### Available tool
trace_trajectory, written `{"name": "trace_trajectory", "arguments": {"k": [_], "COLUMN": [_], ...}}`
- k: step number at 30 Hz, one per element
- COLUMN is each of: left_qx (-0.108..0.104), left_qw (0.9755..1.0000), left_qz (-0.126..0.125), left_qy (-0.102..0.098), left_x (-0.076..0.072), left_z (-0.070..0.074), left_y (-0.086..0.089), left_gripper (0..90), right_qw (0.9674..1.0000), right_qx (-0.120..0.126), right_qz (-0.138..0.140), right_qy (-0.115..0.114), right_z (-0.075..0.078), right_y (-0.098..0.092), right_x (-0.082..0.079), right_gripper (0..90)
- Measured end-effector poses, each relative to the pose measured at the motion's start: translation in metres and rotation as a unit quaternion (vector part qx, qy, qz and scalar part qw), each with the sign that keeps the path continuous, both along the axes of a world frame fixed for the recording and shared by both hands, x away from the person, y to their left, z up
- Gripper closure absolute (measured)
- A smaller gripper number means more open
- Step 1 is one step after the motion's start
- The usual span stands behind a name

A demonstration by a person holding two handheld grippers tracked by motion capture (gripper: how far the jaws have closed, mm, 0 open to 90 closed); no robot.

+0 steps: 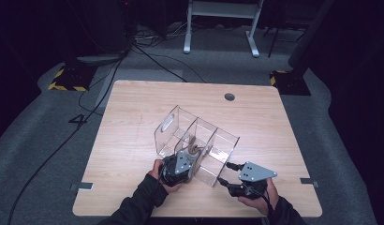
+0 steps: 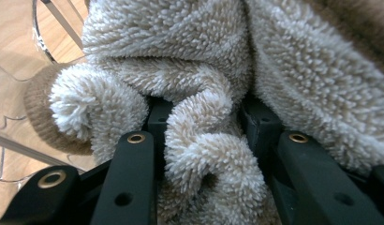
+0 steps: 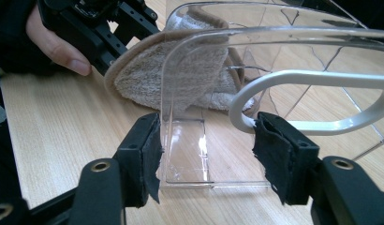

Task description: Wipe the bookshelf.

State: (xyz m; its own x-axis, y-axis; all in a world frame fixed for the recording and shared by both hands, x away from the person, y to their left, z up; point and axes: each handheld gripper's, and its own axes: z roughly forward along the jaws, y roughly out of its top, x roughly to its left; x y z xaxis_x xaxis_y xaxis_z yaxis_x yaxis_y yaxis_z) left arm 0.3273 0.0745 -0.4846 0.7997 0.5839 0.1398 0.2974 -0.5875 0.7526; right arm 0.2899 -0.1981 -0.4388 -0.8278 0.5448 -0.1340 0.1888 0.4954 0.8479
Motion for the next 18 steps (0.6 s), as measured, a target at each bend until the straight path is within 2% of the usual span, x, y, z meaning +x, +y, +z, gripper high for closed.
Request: {"name": "trace_trajectory", "arguments": {"k": [3, 4, 8, 10, 12, 14, 17, 18], "left_qx": [-0.018, -0.025, -0.073, -0.08, -0.095, -0.121, -0.148, -0.148], "left_qw": [0.9998, 0.9996, 0.9968, 0.9961, 0.9942, 0.9909, 0.9864, 0.9864], "left_qz": [-0.003, -0.004, -0.002, -0.001, 0.005, -0.005, -0.022, -0.022], "left_qy": [-0.001, -0.007, -0.031, -0.036, -0.051, -0.059, -0.069, -0.069], "left_x": [-0.004, -0.005, -0.009, -0.01, -0.012, -0.014, -0.019, -0.019], "left_z": [0.008, 0.012, 0.036, 0.04, 0.051, 0.061, 0.077, 0.077], "left_y": [0.003, 0.004, 0.009, 0.01, 0.008, 0.008, 0.001, 0.001], "left_gripper": [63.5, 63.5, 63.6, 63.7, 63.8, 63.8, 63.5, 63.4], "right_qw": [1.0, 1.0, 1.0, 1.0, 0.9999, 0.9999, 0.9999, 0.9999], "right_qx": [-0.001, 0.0, 0.002, 0.003, 0.004, 0.004, 0.006, 0.006], "right_qz": [0.002, 0.002, 0.001, 0.001, 0.002, 0.0, 0.002, 0.002], "right_qy": [-0.005, -0.005, -0.008, -0.009, -0.01, -0.01, -0.008, -0.008], "right_z": [0.001, 0.001, 0.002, 0.002, 0.002, 0.003, 0.003, 0.003], "right_y": [0.0, 0.0, 0.0, 0.001, 0.001, 0.001, 0.002, 0.002], "right_x": [-0.001, 0.0, -0.001, 0.0, 0.0, -0.001, 0.0, 0.0], "right_gripper": [41.2, 41.2, 41.3, 41.2, 41.2, 41.2, 41.3, 41.3]}}
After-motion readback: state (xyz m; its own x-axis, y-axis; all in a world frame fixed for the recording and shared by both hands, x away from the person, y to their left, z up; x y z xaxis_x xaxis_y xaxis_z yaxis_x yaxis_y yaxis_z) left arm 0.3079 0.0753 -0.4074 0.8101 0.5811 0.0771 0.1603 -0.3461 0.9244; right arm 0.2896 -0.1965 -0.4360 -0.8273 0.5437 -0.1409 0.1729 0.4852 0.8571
